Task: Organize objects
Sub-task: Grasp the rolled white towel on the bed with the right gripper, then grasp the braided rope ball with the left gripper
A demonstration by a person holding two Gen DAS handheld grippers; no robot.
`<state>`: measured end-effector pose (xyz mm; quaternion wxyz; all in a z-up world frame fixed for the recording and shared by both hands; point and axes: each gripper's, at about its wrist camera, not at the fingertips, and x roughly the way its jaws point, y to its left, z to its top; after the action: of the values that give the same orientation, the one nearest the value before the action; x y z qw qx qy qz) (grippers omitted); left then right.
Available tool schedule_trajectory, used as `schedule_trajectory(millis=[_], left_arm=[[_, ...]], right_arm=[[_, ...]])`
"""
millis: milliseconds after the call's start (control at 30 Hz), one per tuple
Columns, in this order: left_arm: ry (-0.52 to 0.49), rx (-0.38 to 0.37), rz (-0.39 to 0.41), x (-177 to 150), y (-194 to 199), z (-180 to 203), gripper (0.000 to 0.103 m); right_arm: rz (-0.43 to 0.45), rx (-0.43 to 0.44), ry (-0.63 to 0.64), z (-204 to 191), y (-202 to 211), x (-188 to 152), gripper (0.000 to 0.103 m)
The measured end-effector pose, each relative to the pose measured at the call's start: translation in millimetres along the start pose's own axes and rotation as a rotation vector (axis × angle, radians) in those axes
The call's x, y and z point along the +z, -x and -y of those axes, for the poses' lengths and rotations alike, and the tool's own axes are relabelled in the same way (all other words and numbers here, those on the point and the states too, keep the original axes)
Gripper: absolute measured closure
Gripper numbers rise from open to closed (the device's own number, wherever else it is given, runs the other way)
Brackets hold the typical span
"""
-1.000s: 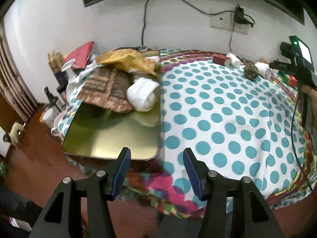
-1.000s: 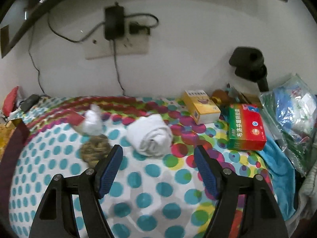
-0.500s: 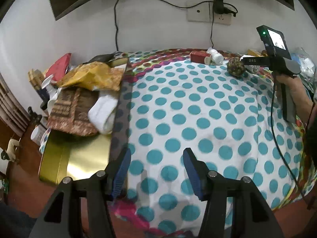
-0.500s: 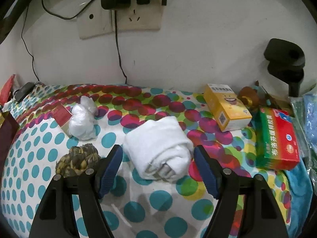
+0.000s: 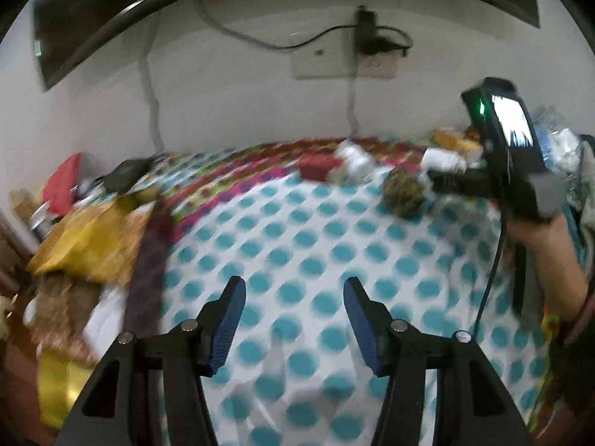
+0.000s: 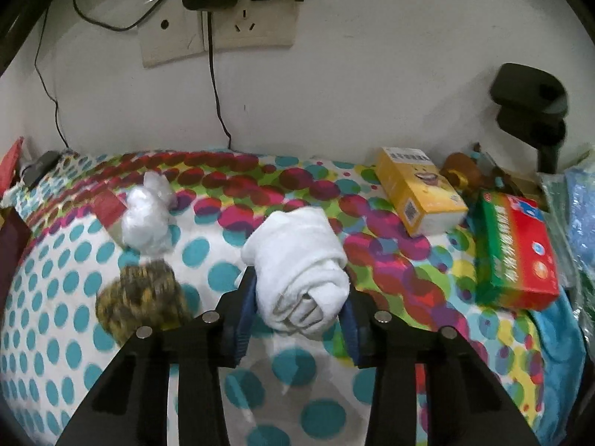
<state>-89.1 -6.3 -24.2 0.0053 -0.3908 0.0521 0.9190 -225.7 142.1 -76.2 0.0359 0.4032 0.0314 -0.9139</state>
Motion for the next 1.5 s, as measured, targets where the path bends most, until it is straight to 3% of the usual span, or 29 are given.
schedule_trajectory(millis=[167, 267, 400, 467, 700, 1067, 1500], left_arm=[[-0.056, -0.154, 0.022, 37, -34, 32, 0.047], [-0.066, -0.221, -0.019, 51, -58, 50, 0.046], [-0.027, -0.210, -0.061, 60, -84, 64, 0.046], [-0.008, -0.239, -0.044, 63, -87, 67, 0.046], [-0.076, -0.279, -0.043, 77, -104, 84, 0.046], [-0.101, -0.124, -0.081, 76, -149, 90, 0.043], [-0.079, -0.133, -0.072, 69, -155, 87, 0.041]], right_arm=[[0.001, -0.030, 0.003, 5, 24, -26, 0.066], [0.000, -0.008, -0.055, 18, 31, -34, 0.066], [-0.011, -0.008, -0.069, 17, 30, -35, 0.066], [-0.016, -0.015, -0.054, 13, 29, -35, 0.065], [-0.023, 0.018, -0.082, 15, 27, -35, 0.063], [-0.027, -0.019, -0.042, 5, 26, -35, 0.062], [-0.047, -0.053, -0.011, -7, 23, -36, 0.058]])
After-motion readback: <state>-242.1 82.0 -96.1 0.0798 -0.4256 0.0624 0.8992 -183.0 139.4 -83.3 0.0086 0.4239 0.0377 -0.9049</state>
